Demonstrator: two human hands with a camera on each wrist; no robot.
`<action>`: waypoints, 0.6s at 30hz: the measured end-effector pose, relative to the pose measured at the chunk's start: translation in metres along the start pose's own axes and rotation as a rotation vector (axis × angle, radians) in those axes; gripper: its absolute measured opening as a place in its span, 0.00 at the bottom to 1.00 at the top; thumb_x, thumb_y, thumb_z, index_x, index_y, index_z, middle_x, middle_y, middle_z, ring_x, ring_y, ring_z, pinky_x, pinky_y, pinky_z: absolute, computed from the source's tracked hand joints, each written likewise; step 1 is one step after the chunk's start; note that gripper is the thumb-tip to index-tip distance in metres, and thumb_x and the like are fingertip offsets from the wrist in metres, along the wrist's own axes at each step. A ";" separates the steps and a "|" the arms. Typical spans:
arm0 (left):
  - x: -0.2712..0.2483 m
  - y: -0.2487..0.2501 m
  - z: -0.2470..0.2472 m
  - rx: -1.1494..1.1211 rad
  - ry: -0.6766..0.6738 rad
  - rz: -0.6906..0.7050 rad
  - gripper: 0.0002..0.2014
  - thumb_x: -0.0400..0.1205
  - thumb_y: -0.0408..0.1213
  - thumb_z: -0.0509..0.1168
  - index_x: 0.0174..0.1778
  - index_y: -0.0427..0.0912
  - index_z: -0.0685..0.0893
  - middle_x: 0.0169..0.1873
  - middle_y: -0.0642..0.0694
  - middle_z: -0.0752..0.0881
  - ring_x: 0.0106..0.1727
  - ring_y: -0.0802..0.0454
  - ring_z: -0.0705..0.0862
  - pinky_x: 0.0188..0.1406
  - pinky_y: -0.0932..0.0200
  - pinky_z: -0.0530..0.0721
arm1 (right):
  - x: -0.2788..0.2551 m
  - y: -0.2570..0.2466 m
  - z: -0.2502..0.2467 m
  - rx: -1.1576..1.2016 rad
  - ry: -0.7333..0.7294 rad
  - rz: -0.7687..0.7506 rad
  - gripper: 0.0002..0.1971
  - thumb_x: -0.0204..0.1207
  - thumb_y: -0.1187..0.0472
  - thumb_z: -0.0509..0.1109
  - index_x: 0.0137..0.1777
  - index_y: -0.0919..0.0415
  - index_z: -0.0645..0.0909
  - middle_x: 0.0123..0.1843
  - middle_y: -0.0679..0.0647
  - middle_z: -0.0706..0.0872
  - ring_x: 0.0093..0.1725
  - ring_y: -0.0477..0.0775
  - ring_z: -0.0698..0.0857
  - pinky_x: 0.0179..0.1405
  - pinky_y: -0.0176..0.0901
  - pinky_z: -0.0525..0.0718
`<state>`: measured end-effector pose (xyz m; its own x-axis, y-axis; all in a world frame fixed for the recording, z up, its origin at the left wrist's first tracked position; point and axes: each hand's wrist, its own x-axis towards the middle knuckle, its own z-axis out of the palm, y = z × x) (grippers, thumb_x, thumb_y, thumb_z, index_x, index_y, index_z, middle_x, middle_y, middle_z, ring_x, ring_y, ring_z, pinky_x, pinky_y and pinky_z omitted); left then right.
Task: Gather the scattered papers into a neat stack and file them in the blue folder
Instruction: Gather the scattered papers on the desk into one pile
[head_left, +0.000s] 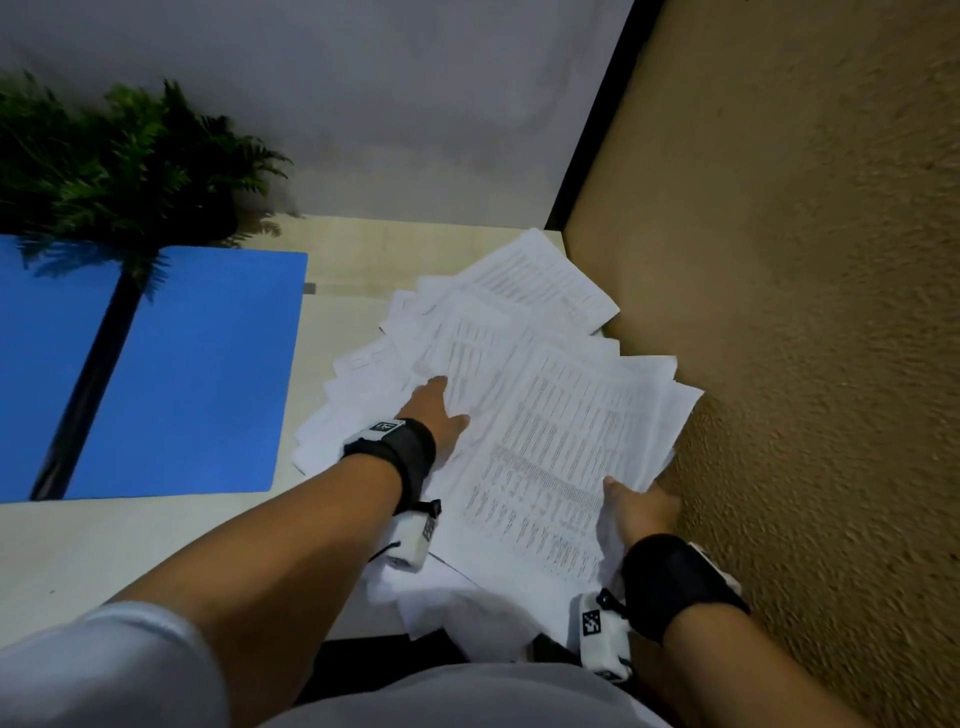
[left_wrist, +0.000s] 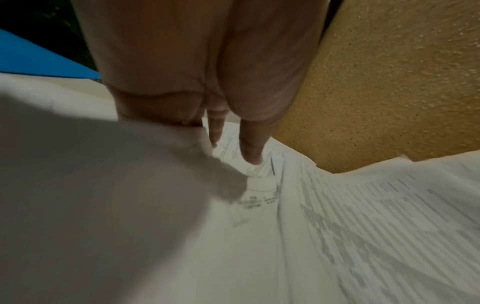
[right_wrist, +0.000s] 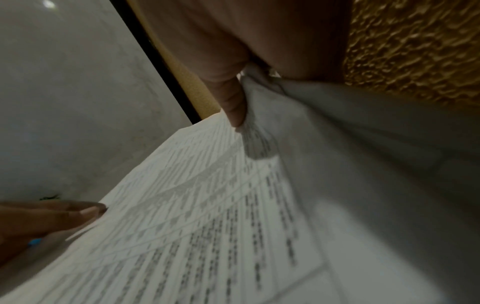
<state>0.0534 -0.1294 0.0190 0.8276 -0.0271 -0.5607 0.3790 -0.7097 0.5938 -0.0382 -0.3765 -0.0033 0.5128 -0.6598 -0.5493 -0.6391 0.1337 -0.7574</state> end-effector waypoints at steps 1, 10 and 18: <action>-0.002 0.003 0.003 -0.070 -0.008 -0.001 0.37 0.85 0.41 0.62 0.85 0.49 0.48 0.80 0.37 0.66 0.76 0.37 0.72 0.71 0.49 0.72 | -0.001 -0.002 -0.001 0.003 0.003 -0.012 0.18 0.72 0.65 0.76 0.62 0.67 0.83 0.54 0.61 0.88 0.54 0.64 0.88 0.63 0.62 0.84; -0.023 -0.009 0.005 -0.422 -0.101 0.054 0.44 0.81 0.18 0.49 0.84 0.62 0.40 0.84 0.46 0.59 0.50 0.60 0.79 0.48 0.68 0.75 | 0.004 -0.008 0.008 -0.056 -0.096 -0.165 0.19 0.72 0.62 0.76 0.63 0.61 0.83 0.59 0.61 0.87 0.56 0.64 0.87 0.62 0.65 0.84; -0.042 -0.035 0.014 -0.519 -0.161 -0.038 0.26 0.85 0.39 0.51 0.81 0.53 0.65 0.81 0.48 0.68 0.80 0.48 0.68 0.81 0.45 0.65 | -0.004 -0.015 0.019 0.060 -0.370 -0.095 0.20 0.80 0.71 0.68 0.71 0.62 0.76 0.68 0.61 0.83 0.68 0.67 0.82 0.71 0.65 0.76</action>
<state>-0.0006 -0.1133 0.0143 0.7508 -0.1443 -0.6446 0.5960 -0.2726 0.7553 -0.0198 -0.3614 0.0030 0.7469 -0.3617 -0.5579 -0.5501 0.1352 -0.8241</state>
